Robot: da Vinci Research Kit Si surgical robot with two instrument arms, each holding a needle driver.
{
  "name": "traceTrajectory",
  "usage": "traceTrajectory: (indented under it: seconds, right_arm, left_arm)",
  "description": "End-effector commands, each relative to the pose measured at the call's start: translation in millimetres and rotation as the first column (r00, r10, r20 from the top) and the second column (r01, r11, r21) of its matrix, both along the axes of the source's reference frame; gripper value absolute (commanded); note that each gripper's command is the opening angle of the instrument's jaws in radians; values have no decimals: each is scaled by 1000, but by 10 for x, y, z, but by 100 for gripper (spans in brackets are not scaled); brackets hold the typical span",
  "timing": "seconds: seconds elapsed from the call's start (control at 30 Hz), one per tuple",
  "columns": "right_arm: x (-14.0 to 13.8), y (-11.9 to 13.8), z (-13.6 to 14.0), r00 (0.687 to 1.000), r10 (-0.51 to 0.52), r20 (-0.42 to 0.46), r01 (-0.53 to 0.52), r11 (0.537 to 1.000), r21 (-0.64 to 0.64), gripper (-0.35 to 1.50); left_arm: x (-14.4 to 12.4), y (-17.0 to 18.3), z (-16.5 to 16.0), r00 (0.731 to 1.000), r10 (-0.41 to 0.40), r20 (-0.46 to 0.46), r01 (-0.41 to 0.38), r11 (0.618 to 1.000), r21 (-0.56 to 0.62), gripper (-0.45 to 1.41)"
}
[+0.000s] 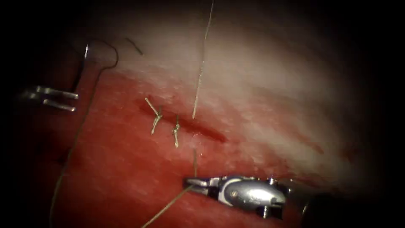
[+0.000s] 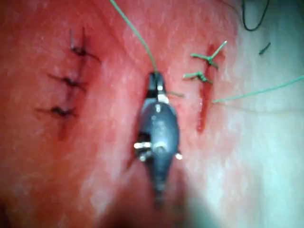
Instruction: Wound Closure
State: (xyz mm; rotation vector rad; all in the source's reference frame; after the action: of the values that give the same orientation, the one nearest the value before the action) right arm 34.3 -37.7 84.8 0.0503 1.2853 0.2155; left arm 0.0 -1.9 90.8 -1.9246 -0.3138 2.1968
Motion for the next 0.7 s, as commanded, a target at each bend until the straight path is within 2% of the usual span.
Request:
traceTrajectory:
  seconds: [0.03,0.37,0.7]
  right_arm:
    - [12,-9,-3,1000,-6,-9,6,1000,1,-35]
    - [23,-37,-36,999,-29,-36,30,1000,11,-35]
    - [28,-49,-51,997,-43,-57,45,999,27,-35]
  left_arm:
    - [-5,0,7,1000,0,1,0,1000,-1,-45]
    - [-5,0,8,1000,0,1,0,1000,-1,-45]
    - [-5,0,8,1000,1,1,-1,1000,-1,-45]
